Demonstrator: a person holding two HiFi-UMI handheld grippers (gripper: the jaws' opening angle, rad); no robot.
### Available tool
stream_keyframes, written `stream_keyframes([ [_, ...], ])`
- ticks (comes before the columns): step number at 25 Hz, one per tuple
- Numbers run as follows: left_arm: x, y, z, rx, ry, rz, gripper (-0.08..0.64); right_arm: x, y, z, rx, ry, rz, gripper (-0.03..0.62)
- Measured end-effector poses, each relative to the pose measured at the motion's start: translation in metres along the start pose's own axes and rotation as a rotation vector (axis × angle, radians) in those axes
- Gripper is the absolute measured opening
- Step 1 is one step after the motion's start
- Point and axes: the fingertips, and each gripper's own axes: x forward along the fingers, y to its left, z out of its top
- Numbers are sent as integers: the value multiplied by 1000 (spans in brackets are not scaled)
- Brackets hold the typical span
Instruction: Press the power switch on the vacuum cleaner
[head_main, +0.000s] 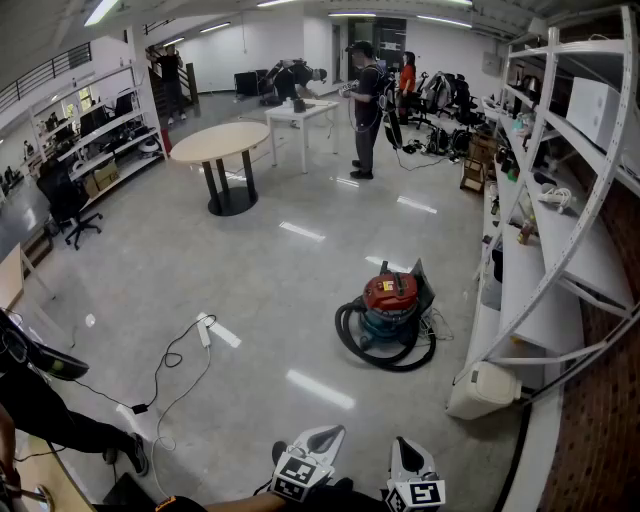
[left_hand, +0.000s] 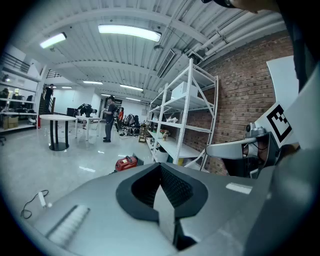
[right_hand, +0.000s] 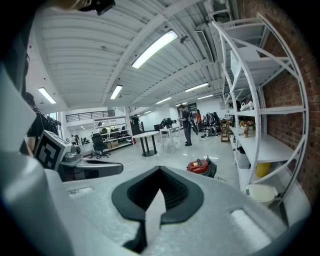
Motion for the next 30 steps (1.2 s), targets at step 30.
stream_keyframes([
  [30,7,0,4,8,1,-8,15,4,-4,1,28,-8,20,-9],
])
